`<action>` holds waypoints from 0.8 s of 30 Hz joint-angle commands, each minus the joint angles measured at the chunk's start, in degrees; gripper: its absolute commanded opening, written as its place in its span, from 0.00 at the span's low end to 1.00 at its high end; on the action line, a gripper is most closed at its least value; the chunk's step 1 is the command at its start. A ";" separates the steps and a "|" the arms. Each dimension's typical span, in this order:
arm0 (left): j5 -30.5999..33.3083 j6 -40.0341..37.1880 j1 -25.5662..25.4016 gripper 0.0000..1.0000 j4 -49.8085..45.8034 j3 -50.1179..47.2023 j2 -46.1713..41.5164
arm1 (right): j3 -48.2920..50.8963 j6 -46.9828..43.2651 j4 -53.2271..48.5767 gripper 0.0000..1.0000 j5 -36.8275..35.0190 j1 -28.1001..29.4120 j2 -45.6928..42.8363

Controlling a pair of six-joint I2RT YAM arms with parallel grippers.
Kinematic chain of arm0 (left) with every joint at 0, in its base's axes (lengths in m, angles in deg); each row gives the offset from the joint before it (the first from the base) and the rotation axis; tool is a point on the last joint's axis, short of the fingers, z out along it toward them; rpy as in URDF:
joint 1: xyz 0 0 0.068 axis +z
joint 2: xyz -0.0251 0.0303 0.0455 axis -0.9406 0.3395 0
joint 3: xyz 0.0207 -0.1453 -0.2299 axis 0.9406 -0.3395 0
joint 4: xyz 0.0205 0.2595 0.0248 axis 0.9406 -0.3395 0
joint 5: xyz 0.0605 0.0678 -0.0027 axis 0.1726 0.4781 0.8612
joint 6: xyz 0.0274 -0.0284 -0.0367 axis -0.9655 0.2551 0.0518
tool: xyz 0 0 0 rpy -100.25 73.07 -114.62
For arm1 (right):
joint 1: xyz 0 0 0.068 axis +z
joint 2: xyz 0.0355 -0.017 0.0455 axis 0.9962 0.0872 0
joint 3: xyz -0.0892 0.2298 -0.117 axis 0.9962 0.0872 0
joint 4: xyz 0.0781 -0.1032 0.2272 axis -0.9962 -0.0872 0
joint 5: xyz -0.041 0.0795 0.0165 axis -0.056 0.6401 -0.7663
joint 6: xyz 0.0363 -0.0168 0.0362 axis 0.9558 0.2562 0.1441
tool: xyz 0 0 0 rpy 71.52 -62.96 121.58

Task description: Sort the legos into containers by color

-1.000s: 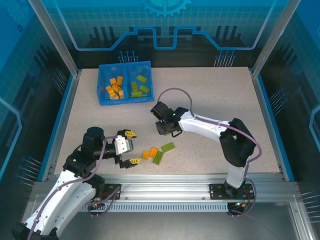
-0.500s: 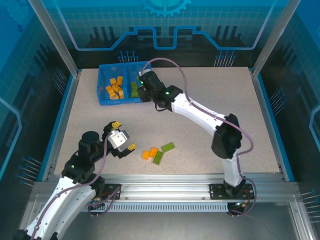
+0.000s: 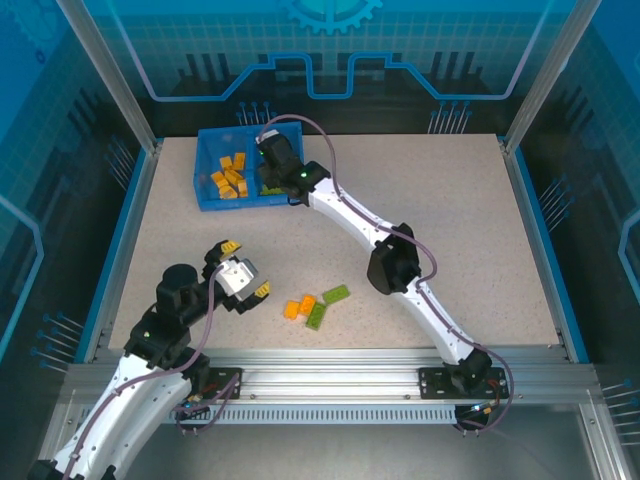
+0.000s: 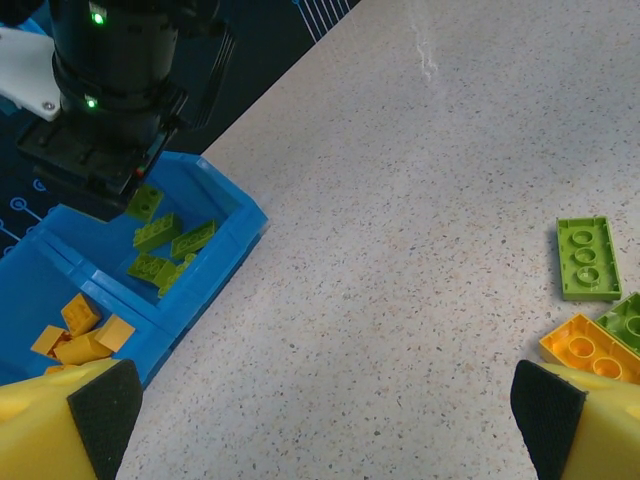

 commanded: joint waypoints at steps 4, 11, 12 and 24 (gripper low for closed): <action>-2.79 -1.76 0.85 0.99 2.56 -0.90 -0.04 | -3.41 -2.43 5.28 0.42 1.80 -1.26 4.63; -5.41 -2.11 1.12 0.99 3.18 -1.30 -0.04 | -8.14 -2.53 6.60 0.44 4.33 -1.20 7.80; -5.41 -2.08 1.12 0.99 3.25 -1.40 -0.04 | -8.01 -2.92 6.07 0.44 4.40 -0.97 6.89; -7.54 0.39 1.17 0.99 6.43 -2.71 -0.27 | 14.91 -0.36 -9.20 0.61 14.20 -0.15 -23.70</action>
